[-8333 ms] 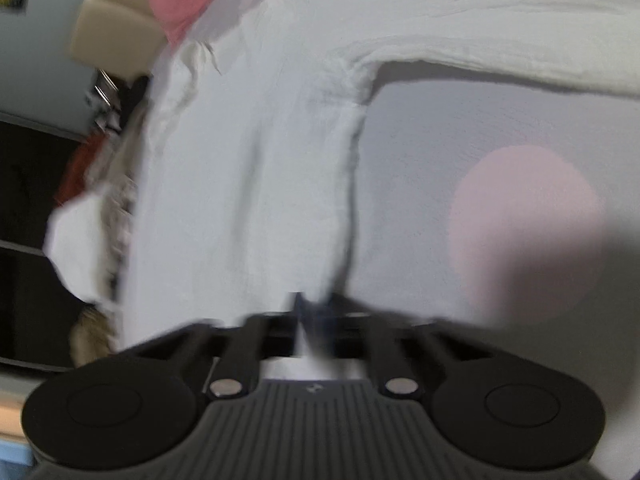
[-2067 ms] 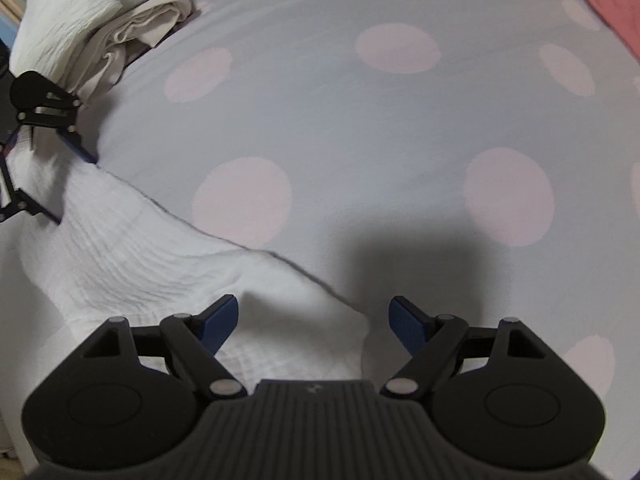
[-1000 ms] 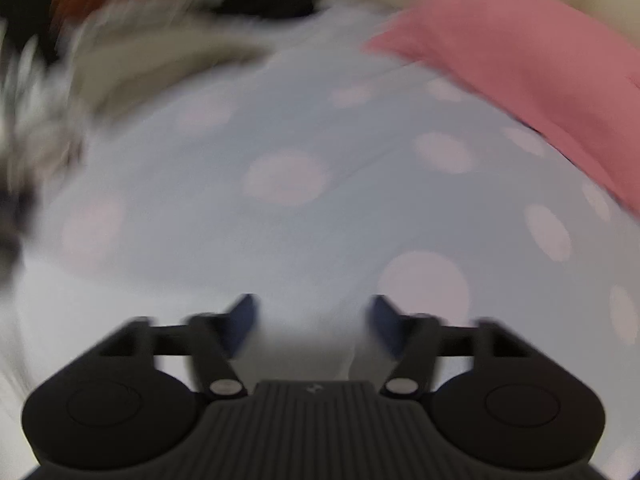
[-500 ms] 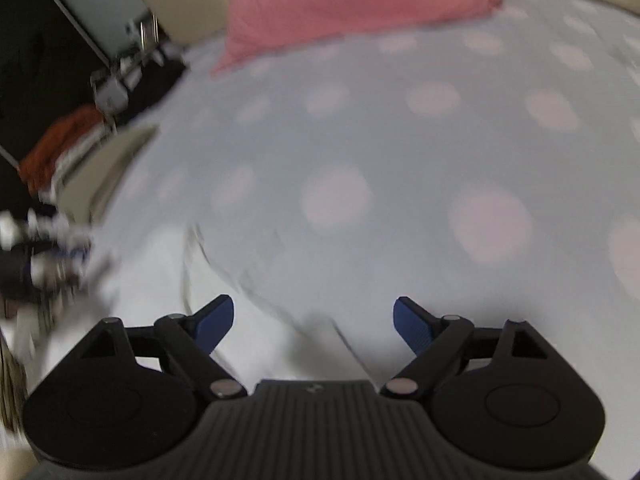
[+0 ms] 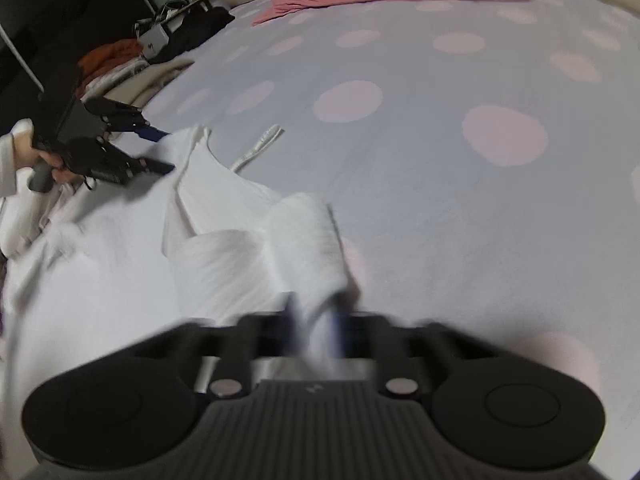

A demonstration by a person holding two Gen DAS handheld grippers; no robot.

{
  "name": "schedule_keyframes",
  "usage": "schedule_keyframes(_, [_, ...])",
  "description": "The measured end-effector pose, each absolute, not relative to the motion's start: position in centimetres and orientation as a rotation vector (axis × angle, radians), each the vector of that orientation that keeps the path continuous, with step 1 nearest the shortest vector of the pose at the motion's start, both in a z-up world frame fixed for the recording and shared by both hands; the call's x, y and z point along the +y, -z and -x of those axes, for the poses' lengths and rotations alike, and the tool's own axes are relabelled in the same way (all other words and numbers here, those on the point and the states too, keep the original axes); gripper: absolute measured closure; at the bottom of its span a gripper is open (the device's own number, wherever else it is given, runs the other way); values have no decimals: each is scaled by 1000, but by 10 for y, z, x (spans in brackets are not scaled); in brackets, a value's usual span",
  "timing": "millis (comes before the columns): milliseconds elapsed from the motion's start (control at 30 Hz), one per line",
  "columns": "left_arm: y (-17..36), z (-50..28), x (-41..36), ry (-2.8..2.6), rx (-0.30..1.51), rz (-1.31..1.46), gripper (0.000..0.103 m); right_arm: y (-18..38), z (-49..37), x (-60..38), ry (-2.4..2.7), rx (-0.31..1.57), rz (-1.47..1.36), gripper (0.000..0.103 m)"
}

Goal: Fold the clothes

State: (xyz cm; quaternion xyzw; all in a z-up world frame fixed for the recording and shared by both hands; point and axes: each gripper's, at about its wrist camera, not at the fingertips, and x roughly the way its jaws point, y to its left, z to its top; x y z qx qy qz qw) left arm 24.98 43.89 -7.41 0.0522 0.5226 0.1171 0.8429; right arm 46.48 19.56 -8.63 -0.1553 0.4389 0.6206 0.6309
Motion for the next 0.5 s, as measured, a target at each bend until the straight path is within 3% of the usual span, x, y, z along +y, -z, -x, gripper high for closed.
schedule_keyframes(333, [75, -253, 449, -344, 1036, -72, 96, 82, -474, 178, -1246, 966, 170, 96])
schedule_keyframes(400, [82, -252, 448, -376, 1040, -88, 88, 81, -478, 174, -1200, 972, 116, 96])
schedule_keyframes(467, [83, -246, 448, -408, 1012, -84, 76, 80, -481, 170, -1154, 978, 62, 87])
schedule_keyframes(500, [80, -242, 452, -430, 996, -62, 70, 80, -483, 168, -1130, 980, 35, 63])
